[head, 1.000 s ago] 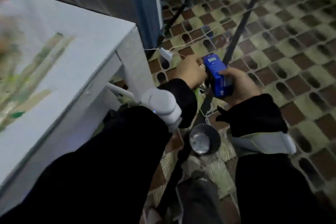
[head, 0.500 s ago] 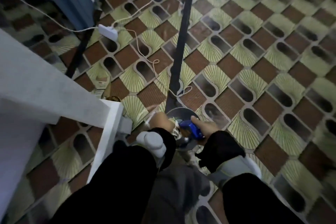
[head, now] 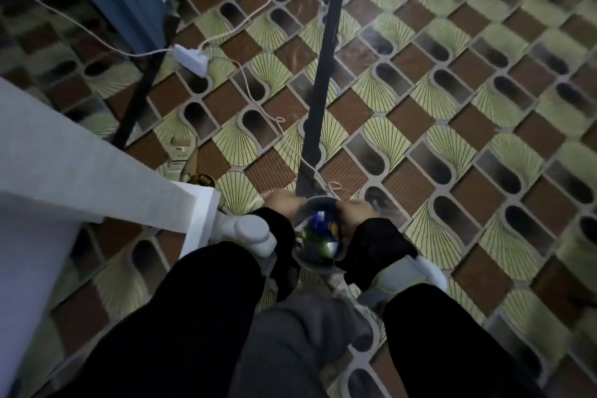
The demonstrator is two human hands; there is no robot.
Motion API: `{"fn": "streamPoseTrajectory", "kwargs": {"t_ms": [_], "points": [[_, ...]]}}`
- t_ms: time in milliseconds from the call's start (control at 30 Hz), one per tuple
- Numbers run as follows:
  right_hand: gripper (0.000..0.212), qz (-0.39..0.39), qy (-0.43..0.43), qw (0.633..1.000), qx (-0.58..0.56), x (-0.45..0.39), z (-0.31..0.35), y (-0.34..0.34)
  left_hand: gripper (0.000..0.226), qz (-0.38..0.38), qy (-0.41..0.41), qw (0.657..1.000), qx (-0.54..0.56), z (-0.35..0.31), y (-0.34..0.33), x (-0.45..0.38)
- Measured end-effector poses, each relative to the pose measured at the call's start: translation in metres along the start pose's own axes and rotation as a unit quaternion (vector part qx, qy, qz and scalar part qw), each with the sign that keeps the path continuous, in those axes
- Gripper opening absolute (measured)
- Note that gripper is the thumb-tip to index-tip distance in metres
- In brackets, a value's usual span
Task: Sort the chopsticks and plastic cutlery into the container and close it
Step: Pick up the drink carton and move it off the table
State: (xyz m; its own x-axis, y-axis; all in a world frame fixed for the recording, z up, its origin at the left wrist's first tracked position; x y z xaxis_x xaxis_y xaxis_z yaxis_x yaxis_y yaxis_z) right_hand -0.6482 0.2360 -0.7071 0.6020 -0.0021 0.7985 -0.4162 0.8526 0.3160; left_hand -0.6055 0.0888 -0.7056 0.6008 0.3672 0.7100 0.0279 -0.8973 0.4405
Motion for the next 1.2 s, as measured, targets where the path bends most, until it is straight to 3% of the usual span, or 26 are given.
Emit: {"fn": "streamPoseTrajectory", "kwargs": {"t_ms": [133,233,367,467,567,600,700,767,833,900,967,1033,1100,1200], "points": [[0.027,0.034,0.093,0.995,-0.014,0.085,0.102,0.005,0.024,-0.102,-0.023,0.989,0.106,-0.075,0.079,0.069],[0.013,0.069,0.194,0.978,-0.044,0.179,0.197,0.001,0.029,-0.195,-0.091,0.959,0.184,-0.143,0.158,0.145],[0.018,0.101,0.339,0.93,-0.097,0.307,0.309,-0.021,0.022,-0.344,-0.157,0.872,0.312,-0.202,0.269,0.241],[0.02,0.173,0.429,0.879,-0.116,0.407,0.366,-0.047,0.021,-0.434,-0.199,0.808,0.347,-0.218,0.341,0.318],[0.021,0.3,0.453,0.833,-0.104,0.491,0.385,-0.074,0.024,-0.495,-0.2,0.751,0.389,-0.203,0.387,0.387],[0.019,0.319,0.459,0.823,-0.102,0.501,0.386,-0.075,0.02,-0.497,-0.195,0.746,0.398,-0.204,0.389,0.4],[0.021,0.427,0.496,0.755,-0.035,0.57,0.378,-0.112,0.021,-0.612,-0.175,0.687,0.352,-0.162,0.425,0.472],[0.023,0.455,0.532,0.714,0.015,0.6,0.366,-0.134,0.018,-0.674,-0.133,0.679,0.26,-0.133,0.441,0.514],[0.023,0.476,0.557,0.674,0.096,0.623,0.347,-0.158,0.015,-0.725,-0.019,0.677,0.121,-0.095,0.449,0.549],[0.019,0.479,0.569,0.649,0.162,0.63,0.331,-0.176,0.036,-0.698,0.138,0.703,-0.006,-0.063,0.454,0.566],[0.019,0.475,0.576,0.634,0.202,0.63,0.317,-0.188,0.062,-0.626,0.238,0.74,-0.057,-0.038,0.447,0.572],[0.021,0.463,0.593,0.62,0.221,0.626,0.308,-0.195,0.074,-0.592,0.258,0.761,-0.064,-0.021,0.44,0.566],[0.026,0.465,0.612,0.596,0.232,0.626,0.297,-0.199,0.073,-0.608,0.24,0.755,-0.044,-0.005,0.43,0.565],[0.048,0.378,0.722,0.491,0.309,0.632,0.285,-0.201,0.063,-0.667,0.177,0.724,0.02,0.01,0.416,0.567]]}}
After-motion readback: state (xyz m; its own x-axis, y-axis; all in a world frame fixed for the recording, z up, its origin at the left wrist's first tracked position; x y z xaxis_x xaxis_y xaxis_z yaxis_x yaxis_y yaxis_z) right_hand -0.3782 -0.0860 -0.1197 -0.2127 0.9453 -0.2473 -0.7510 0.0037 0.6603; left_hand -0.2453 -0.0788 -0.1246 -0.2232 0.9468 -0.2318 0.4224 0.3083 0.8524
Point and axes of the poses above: each hand's wrist, its own x-axis away from the middle knuckle, its own y-axis out of the back of the hand, z = x × y, the point moved 3 cm from there along -x, towards the middle knuckle, and after that the axes turned 5 degrees about -z, right-handed, at the moved point
